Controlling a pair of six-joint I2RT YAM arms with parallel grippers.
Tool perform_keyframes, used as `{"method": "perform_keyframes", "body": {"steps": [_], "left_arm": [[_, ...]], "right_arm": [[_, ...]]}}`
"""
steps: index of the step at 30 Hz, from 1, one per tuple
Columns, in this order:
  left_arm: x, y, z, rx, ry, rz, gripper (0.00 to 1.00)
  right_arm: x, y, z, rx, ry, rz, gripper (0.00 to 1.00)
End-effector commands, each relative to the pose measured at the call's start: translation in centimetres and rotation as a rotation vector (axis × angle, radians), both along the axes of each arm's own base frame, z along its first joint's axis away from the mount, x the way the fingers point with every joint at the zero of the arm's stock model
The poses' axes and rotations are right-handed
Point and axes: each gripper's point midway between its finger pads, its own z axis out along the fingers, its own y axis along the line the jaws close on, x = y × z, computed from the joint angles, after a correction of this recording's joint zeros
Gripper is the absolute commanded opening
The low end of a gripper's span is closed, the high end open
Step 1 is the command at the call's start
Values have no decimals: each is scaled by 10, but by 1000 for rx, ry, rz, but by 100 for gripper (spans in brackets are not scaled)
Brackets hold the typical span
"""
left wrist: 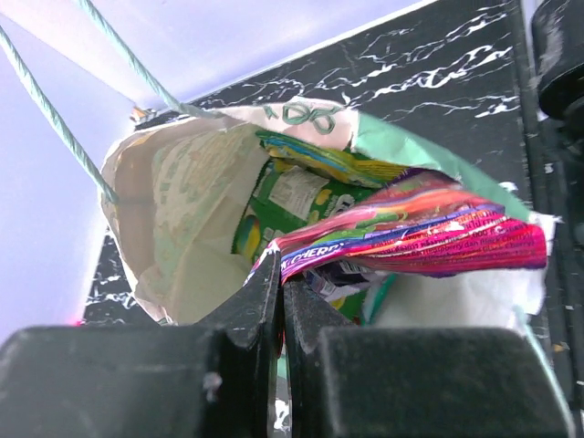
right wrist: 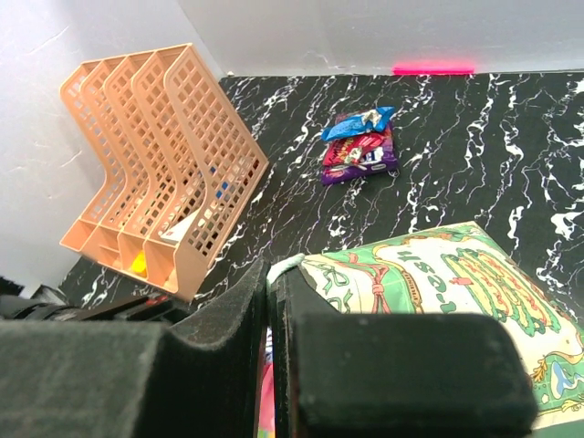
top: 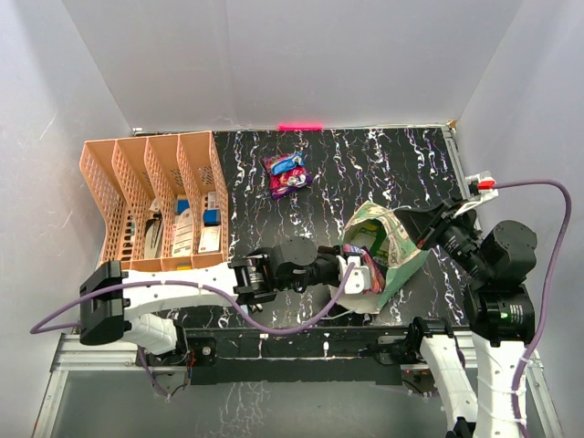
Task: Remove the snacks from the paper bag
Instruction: Take out the snack from the paper bag, then place the snack at the center of the board.
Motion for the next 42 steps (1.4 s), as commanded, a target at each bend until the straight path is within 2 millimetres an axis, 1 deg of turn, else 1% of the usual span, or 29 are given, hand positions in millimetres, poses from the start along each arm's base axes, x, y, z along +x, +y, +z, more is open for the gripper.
{"method": "perform_keyframes", "body": {"steps": [1,3,4,6,9,11,13,15,17,19,20,23,24,25,27,28,31,35,38,40,42], "left_arm": [[-15,13,85,-174,103,6,0],[-10,28,108,-216,140,73,0],[-5,39,120,-227,159,123,0],[1,61,140,-261,192,206,0],[10,94,162,-283,234,334,0],[19,114,170,-283,250,434,0],[31,130,167,-260,251,555,0],[50,146,153,-203,240,694,0],[71,160,136,-150,271,810,0],[88,167,115,-101,329,864,0],[95,169,104,-78,343,882,0],[116,171,60,19,365,932,0],[123,173,48,47,369,943,0],[133,170,30,89,374,959,0],[153,172,4,137,375,979,0],[163,171,-5,141,371,985,0],[189,166,-19,133,327,984,0],[211,162,-41,190,254,964,0],[221,162,-54,197,238,957,0],[220,163,-72,231,239,938,0],[212,160,-91,273,273,886,0]], "right_arm": [[13,-14,32,6,-81,-99,7],[19,-29,36,-14,-78,-191,7],[22,-39,38,-27,-78,-248,7],[28,-64,42,-59,-81,-392,7],[34,-94,41,-113,-80,-550,7],[37,-110,41,-148,-74,-633,7],[39,-121,43,-183,-80,-686,7],[40,-128,48,-211,-96,-719,7],[37,-132,55,-226,-114,-737,7],[34,-132,62,-229,-130,-737,7],[33,-130,66,-225,-141,-730,7],[27,-121,76,-212,-186,-685,8],[26,-119,78,-208,-195,-673,8],[25,-117,79,-202,-201,-663,8],[25,-112,81,-197,-210,-637,8],[24,-110,81,-195,-211,-628,8],[25,-109,77,-194,-205,-620,8],[26,-107,72,-199,-197,-612,8],[24,-108,70,-201,-200,-613,8],[24,-107,70,-198,-203,-613,8],[23,-106,70,-197,-206,-604,8]]}}
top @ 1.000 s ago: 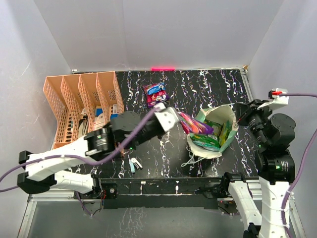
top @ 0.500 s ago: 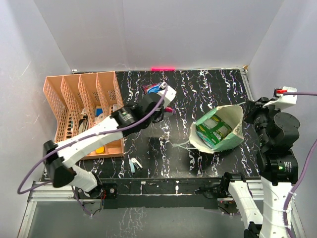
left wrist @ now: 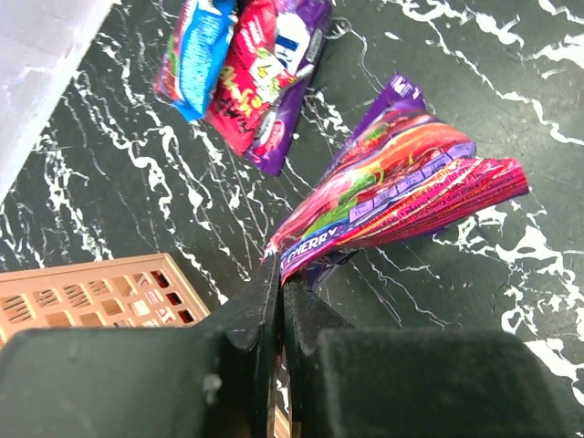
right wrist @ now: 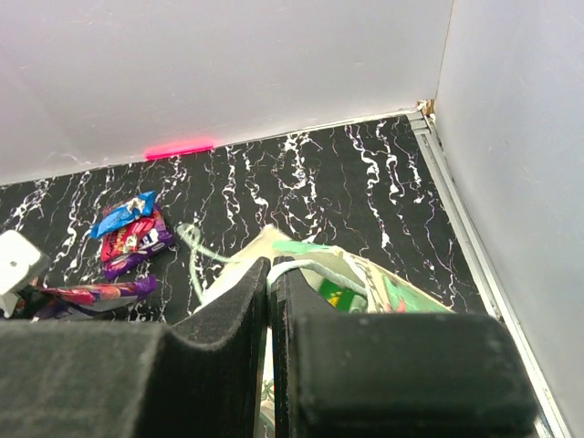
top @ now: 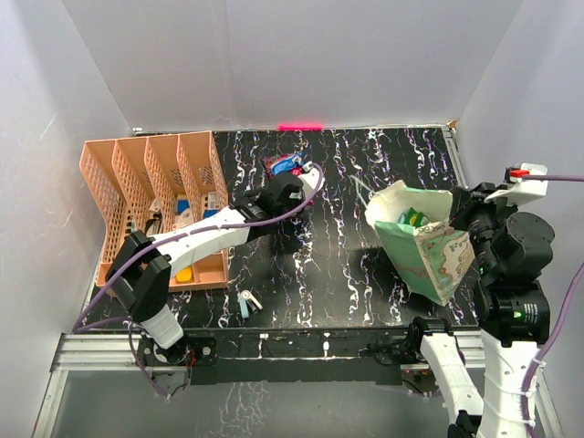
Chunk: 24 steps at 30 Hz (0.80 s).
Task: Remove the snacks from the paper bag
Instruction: Place the snack at the center of the board.
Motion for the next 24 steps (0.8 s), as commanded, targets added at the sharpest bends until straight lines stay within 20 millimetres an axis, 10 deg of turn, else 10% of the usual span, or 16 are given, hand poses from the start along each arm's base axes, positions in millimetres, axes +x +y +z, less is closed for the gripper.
{"method": "perform_keyframes", "body": {"steps": [1,5,10,14,18,24], "left_arm": [[-5,-14,-16,-31,18,-111,0],[-37,-7,-58,-62,184,-117,3],[-91,2,-77,-147,407,-111,43],[-115,4,-36,-271,412,-143,73],[-120,2,27,-430,318,-169,77],[-124,-12,50,-576,306,-186,78]], "right_arm": [[-6,6,41,-14,-157,32,8],[-5,30,35,-40,-145,178,8],[-3,59,19,-57,-113,351,7],[-3,44,19,-76,-100,267,7],[4,10,14,-226,-68,106,7],[19,-24,-6,-476,30,-4,7]]}}
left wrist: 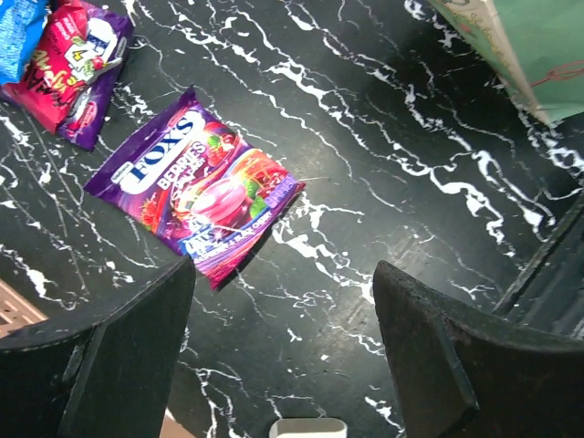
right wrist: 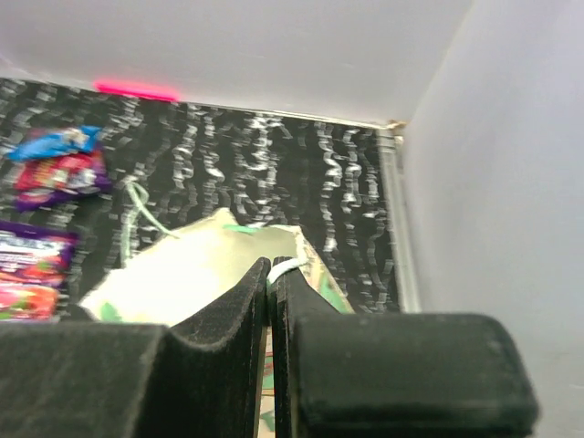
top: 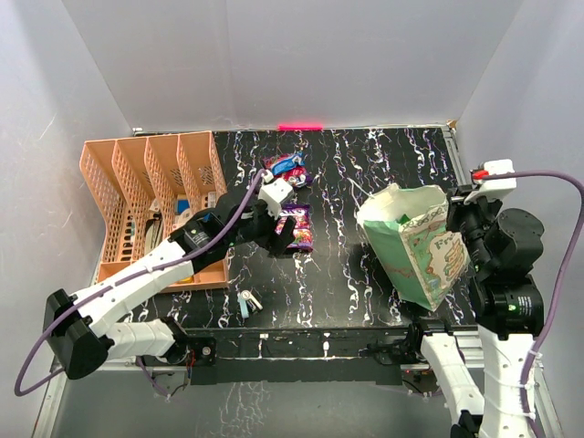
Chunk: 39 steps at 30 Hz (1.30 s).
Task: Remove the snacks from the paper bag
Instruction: Place the snack at the center of the board, then adjust the paper bag at the center of the board.
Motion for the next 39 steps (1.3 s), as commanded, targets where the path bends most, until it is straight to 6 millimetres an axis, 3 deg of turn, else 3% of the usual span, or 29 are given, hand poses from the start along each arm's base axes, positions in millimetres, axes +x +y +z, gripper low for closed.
{"method": "perform_keyframes", "body": {"steps": [1,4,6,9,16,23,25,28,31,33,36,39], "left_arm": [[-7,-13,9,-104,61,-2,78],[-14,-16,15,-149,78,-19,77],[-21,-16,21,-181,87,-32,77],[-30,-11,32,-223,84,-36,77],[-45,13,50,-262,50,3,77],[-54,25,58,-289,48,26,78],[-54,23,59,-294,52,23,78],[-52,19,61,-302,65,22,78],[-51,15,62,-317,85,30,79],[-50,11,63,-337,102,38,79],[-46,4,65,-388,144,74,82],[-38,-8,72,-443,183,104,83]], "right_arm": [[15,-41,10,-285,-23,-154,7],[30,-54,1,-505,43,-154,7],[42,-54,7,-594,54,-125,7],[63,-44,24,-693,37,-38,7],[106,-23,44,-887,60,34,7],[107,-13,82,-898,-28,32,7],[109,-9,84,-936,-33,52,7],[107,24,67,-998,-54,226,7],[94,56,51,-904,-96,355,7],[79,63,53,-730,-149,352,7],[57,45,64,-318,-199,161,7],[35,19,53,75,-190,-42,7]]}}
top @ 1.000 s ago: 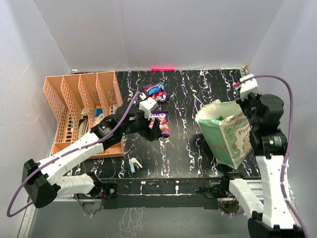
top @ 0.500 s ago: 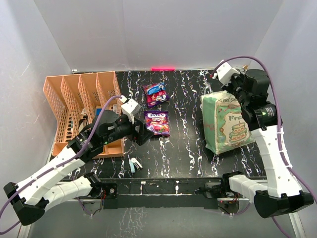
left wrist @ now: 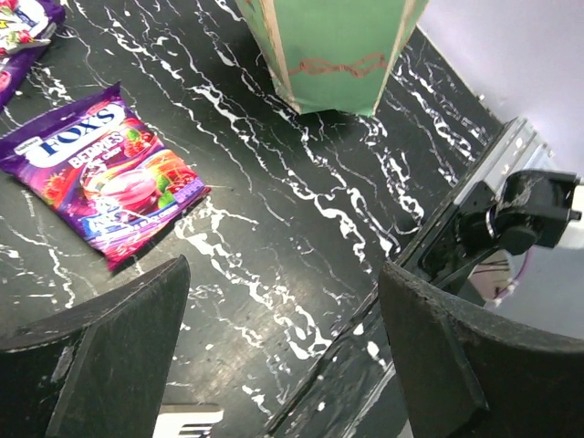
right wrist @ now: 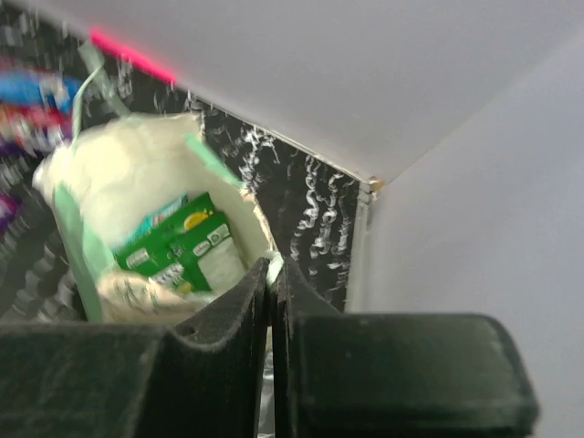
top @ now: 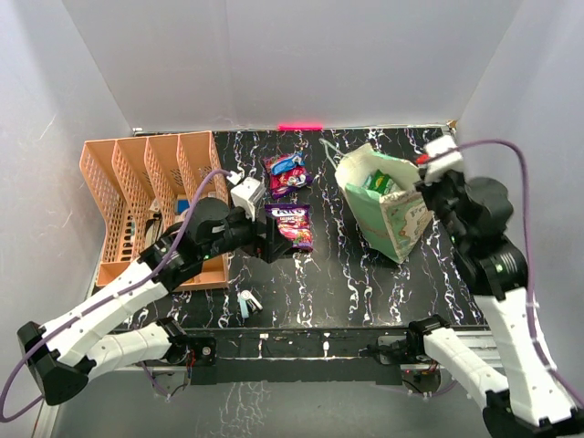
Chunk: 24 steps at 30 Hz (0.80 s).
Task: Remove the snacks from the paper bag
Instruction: Adjust the paper bag at the center of the board.
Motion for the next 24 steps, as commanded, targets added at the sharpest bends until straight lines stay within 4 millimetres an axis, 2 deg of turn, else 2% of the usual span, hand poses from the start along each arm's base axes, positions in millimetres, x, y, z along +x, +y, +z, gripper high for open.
{"method": "perform_keyframes", "body": {"steps": [1,5,8,11,15,18,24], "left_arm": [[12,-21,26,-132,61,49,83],[26,-47,46,-237,122,55,89],[41,-67,60,-324,163,85,89],[62,-82,74,-401,197,144,89],[82,-100,60,-465,313,232,89],[89,-128,47,-483,367,166,86],[102,-178,48,-531,326,39,82]], "right_arm": [[-33,-28,39,726,-189,-275,7],[-61,-56,8,1064,-172,-510,7],[-79,-64,13,1160,-195,-545,7],[-94,-72,29,1178,-241,-546,7],[-106,-84,34,1139,-266,-589,7],[-113,-90,27,1109,-260,-628,7],[-130,-89,20,1134,-257,-581,7]]}}
